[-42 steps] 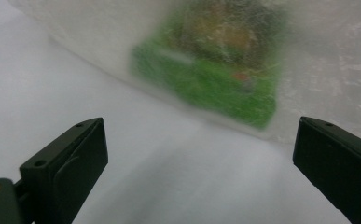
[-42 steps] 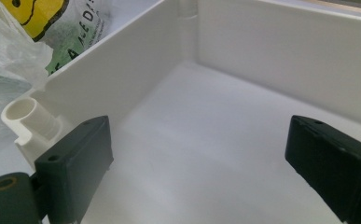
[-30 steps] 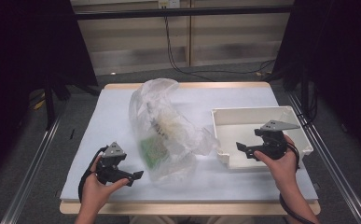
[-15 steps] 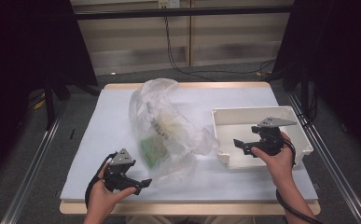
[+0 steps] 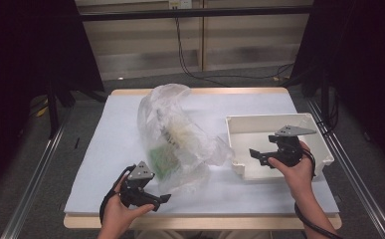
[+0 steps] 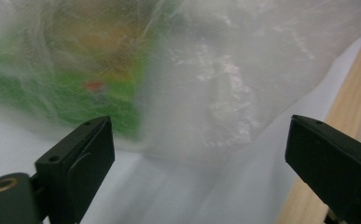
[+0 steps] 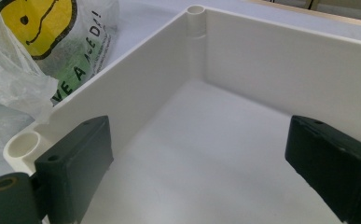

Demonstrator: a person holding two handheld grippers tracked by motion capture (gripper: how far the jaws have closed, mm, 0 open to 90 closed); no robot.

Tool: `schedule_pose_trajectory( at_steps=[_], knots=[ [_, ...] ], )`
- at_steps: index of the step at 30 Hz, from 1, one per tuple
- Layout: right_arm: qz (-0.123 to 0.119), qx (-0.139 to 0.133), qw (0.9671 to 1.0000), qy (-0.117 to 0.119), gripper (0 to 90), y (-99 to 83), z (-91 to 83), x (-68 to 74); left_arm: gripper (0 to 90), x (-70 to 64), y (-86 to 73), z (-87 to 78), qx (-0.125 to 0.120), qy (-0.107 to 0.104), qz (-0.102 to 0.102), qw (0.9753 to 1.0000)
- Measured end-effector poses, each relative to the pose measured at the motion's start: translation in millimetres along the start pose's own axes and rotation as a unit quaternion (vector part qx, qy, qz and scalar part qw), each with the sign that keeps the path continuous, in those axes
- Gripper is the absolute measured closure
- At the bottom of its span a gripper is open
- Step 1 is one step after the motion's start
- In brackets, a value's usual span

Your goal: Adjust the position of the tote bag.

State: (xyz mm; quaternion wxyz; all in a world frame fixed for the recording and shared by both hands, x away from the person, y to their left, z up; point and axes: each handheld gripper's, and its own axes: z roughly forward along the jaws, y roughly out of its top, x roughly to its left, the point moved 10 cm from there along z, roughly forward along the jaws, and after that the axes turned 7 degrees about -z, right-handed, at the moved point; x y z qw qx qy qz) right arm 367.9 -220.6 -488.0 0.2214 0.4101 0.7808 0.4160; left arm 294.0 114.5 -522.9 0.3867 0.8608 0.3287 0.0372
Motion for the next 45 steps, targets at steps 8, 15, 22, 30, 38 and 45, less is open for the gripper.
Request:
schedule_pose_trajectory(
  at_steps=[8,15,22,30,38,45],
  knots=[
    [0.001,0.001,1.0,-0.003,6.9,-1.1,-0.2,-0.7,25.9,-0.4,2.3,0.0,-0.008,0.006,0.008,0.9999],
    [0.002,-0.003,1.0,-0.003,6.9,0.8,-2.8,-0.1,45.3,3.0,0.5,-1.6,-0.006,0.012,-0.003,0.9999],
    [0.001,-0.004,1.0,-0.002,6.9,0.8,-1.8,0.7,65.8,9.0,-0.2,-10.7,-0.011,0.011,-0.018,0.9997],
    [0.0,-0.001,1.0,-0.002,6.9,-0.5,-1.2,0.8,82.6,15.3,-1.6,-17.7,-0.01,0.005,-0.022,0.9997],
    [0.001,0.0,1.0,-0.002,6.9,-0.8,-0.8,0.0,88.6,24.2,-3.3,-26.1,-0.01,0.01,-0.029,0.9995],
    [0.0,-0.001,1.0,-0.001,6.9,-0.6,-1.3,0.5,89.6,36.3,-2.7,-37.0,-0.025,0.027,-0.04,0.9985]
  ],
)
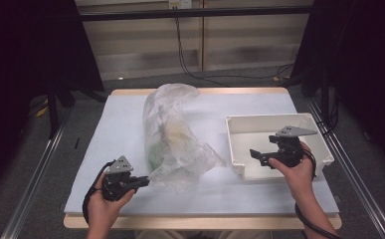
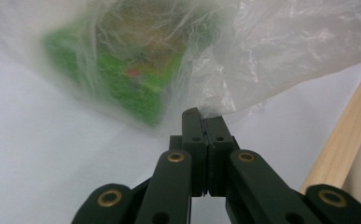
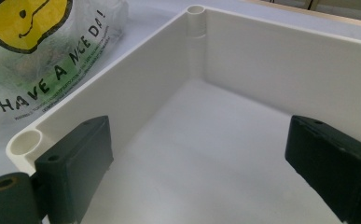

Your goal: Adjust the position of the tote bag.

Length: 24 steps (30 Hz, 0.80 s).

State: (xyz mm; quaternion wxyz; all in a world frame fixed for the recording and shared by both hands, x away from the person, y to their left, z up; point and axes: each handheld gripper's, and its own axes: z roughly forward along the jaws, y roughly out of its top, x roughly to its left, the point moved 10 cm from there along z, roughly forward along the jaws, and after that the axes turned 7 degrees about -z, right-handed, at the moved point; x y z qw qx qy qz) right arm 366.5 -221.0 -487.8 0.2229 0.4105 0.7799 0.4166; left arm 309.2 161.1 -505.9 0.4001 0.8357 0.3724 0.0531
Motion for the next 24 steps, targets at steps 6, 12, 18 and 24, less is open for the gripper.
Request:
schedule_pose_trajectory(
  at_steps=[6,12,18,24],
  knots=[
    [-0.001,0.001,1.0,0.001,6.9,0.2,0.9,1.4,90.0,10.3,-0.2,-5.1,-0.001,0.005,-0.01,0.9999],
    [0.0,0.003,1.0,0.0,6.9,-0.8,0.7,1.0,90.0,20.0,0.5,-9.8,-0.004,0.011,-0.02,0.9997],
    [-0.001,0.002,1.0,-0.001,6.9,-0.9,0.6,1.0,90.0,30.9,1.9,-13.9,-0.007,0.019,-0.026,0.9994],
    [0.0,0.003,1.0,-0.002,6.9,-1.5,-0.7,-0.7,90.0,41.3,2.6,-16.4,-0.011,0.025,-0.037,0.999]
  ],
)
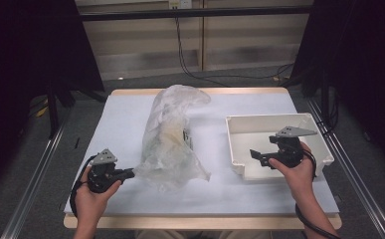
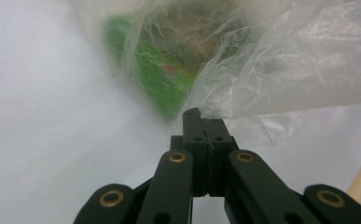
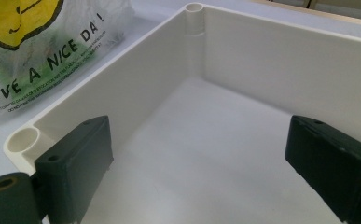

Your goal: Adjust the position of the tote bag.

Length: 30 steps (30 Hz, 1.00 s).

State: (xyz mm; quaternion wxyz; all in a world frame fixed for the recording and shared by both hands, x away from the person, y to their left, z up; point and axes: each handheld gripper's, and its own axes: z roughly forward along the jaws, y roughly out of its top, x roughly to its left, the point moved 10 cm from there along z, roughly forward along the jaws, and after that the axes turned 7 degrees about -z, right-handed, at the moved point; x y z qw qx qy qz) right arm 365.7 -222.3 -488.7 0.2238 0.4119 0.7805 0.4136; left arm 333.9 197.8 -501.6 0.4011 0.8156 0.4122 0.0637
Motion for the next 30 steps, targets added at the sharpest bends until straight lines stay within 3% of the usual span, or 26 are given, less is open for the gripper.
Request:
schedule_pose_trajectory(
  at_steps=[11,23,30],
  knots=[
    [0.004,-0.002,1.0,0.0,6.9,-1.5,-2.0,-2.5,90.0,13.2,-0.1,1.0,0.001,0.0,-0.017,0.9998],
    [0.003,-0.002,1.0,0.001,6.9,-1.1,1.1,-2.6,90.0,41.6,5.9,2.8,-0.009,0.018,-0.044,0.9988],
    [0.005,-0.003,1.0,0.0,6.9,-0.9,0.9,-3.6,90.0,52.3,15.0,4.3,-0.003,0.018,-0.042,0.999]
  ],
)
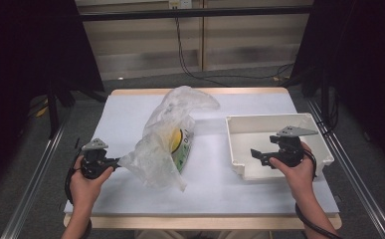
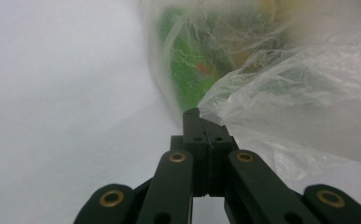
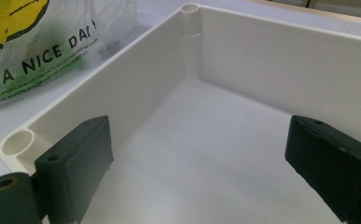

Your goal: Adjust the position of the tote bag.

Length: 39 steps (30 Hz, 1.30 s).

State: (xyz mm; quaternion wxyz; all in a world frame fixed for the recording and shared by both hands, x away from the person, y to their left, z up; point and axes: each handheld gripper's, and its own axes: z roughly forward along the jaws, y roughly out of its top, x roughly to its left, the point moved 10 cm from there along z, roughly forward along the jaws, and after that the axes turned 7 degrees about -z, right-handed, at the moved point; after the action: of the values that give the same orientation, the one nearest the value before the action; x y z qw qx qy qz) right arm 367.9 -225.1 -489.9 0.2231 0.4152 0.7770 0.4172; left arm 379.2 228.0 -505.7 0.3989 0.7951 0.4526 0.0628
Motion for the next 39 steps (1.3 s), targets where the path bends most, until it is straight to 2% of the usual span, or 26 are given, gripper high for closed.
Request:
schedule_pose_trajectory(
  at_steps=[11,17,25,26,32,39],
  knots=[
    [0.002,0.0,1.0,-0.001,7.0,-0.5,-0.1,-0.8,90.0,20.1,11.1,4.5,-0.011,0.009,-0.022,0.9997],
    [0.002,-0.003,1.0,-0.002,7.0,0.3,-0.5,-1.4,90.0,29.9,18.2,4.1,-0.018,0.002,-0.034,0.9992],
    [0.002,0.001,1.0,0.001,7.0,-1.4,0.8,-0.8,90.0,43.0,25.5,7.4,-0.014,0.016,-0.038,0.9991],
    [0.002,0.001,1.0,0.0,7.1,-1.5,0.9,-1.0,90.0,46.9,26.3,8.7,-0.011,0.024,-0.035,0.999],
    [0.002,0.003,1.0,0.001,7.0,-3.1,1.6,-1.5,90.0,55.2,30.8,8.1,-0.02,0.029,-0.046,0.9983],
    [0.0,0.006,1.0,0.001,7.0,-3.2,2.9,-0.1,90.0,61.5,35.3,5.7,-0.023,0.036,-0.044,0.9981]
  ],
)
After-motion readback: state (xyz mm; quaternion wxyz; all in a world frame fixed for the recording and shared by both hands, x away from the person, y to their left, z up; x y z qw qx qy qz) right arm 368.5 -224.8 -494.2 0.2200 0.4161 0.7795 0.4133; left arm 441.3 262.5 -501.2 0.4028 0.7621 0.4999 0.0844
